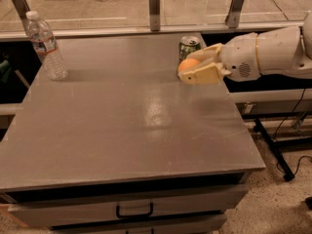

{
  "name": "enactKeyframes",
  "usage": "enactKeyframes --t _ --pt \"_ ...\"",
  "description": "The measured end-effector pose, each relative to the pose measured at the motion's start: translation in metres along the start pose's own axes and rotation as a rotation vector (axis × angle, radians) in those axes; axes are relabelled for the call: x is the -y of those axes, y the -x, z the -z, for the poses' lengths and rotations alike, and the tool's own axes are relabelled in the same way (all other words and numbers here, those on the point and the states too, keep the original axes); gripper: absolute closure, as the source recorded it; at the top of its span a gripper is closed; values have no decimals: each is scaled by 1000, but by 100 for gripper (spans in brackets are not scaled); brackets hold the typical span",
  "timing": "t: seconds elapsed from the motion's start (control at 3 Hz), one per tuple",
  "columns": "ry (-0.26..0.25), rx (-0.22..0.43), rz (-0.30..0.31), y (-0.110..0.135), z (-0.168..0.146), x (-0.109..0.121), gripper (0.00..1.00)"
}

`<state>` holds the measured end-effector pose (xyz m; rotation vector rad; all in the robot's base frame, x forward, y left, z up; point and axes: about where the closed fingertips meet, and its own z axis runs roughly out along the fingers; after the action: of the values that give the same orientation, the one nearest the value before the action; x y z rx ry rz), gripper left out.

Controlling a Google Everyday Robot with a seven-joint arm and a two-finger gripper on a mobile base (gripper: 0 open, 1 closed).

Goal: Move orange near green can

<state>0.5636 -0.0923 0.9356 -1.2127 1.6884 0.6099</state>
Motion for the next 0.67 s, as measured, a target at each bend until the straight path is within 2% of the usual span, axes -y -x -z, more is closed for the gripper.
enactKeyframes --t 0.33,0.67 --pt "-60 73 7 -9 20 35 100" --pt "-91 131 8 -25 24 71 100"
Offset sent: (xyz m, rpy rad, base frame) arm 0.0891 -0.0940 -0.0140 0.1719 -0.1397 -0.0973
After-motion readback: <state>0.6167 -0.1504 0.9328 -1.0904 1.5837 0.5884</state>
